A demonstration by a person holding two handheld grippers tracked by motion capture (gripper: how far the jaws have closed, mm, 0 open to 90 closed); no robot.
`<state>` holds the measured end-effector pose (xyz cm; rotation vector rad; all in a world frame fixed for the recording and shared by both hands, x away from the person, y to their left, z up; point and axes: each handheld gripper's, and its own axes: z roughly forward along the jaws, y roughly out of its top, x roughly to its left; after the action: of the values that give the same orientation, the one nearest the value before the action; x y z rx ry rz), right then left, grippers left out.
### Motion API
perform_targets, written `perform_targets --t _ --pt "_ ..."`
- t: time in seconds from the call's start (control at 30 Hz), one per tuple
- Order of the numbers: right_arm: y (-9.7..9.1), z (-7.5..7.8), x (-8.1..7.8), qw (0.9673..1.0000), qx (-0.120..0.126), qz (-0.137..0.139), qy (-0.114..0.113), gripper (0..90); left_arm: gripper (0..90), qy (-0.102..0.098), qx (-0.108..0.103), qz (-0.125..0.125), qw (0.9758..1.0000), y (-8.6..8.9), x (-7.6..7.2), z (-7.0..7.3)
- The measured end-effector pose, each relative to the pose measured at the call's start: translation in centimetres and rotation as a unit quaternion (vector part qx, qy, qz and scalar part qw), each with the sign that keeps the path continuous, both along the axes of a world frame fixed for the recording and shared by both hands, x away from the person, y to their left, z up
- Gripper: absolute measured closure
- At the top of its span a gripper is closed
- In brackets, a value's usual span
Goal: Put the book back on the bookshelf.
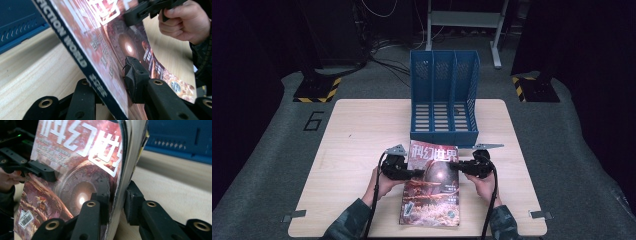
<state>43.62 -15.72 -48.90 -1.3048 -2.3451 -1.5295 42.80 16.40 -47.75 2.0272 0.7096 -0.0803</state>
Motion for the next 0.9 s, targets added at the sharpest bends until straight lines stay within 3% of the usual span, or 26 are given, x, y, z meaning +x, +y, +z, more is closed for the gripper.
perform_targets --t 0.1,0.13,0.17,0.23,0.3,0.4,0.57,0.9 --pt "0.8 1.2 -0.7 0.9992 -0.022 0.003 -0.034 79.0 69.0 0.002 0.004 -0.004 1.0 0.4 0.2 0.6" --pt "0.8 1.2 -0.7 0.9992 -0.022 0.003 -0.034 79.0 69.0 0.002 0.004 -0.004 1.0 0.4 0.2 0.6" --pt "1.2 1.7 -0.9 0.9978 -0.029 0.008 -0.06 79.2 69.0 0.004 0.0 -0.006 1.0 0.5 0.3 0.7" --pt "1.4 2.0 -1.0 0.9973 -0.031 0.012 -0.066 79.4 69.0 0.003 0.0 -0.005 1.0 0.6 0.4 1.1" --pt "1.8 2.7 -1.3 0.9954 -0.038 0.016 -0.086 79.7 69.2 -0.002 0.004 -0.008 1.0 0.7 0.3 1.6" --pt "1.9 3.1 -1.4 0.995 -0.038 0.013 -0.091 80.0 70.1 -0.006 0.005 -0.007 0.9999 0.6 0.2 1.8" --pt "2.0 4.1 -1.9 0.9918 -0.042 0.008 -0.12 80.3 70.5 -0.037 0.012 -0.006 0.9992 0.5 -0.2 2.6" --pt "1.9 5.0 -2.3 0.9876 -0.052 0.006 -0.148 80.2 70.4 -0.084 0.018 -0.01 0.9963 0.3 -0.8 3.5"
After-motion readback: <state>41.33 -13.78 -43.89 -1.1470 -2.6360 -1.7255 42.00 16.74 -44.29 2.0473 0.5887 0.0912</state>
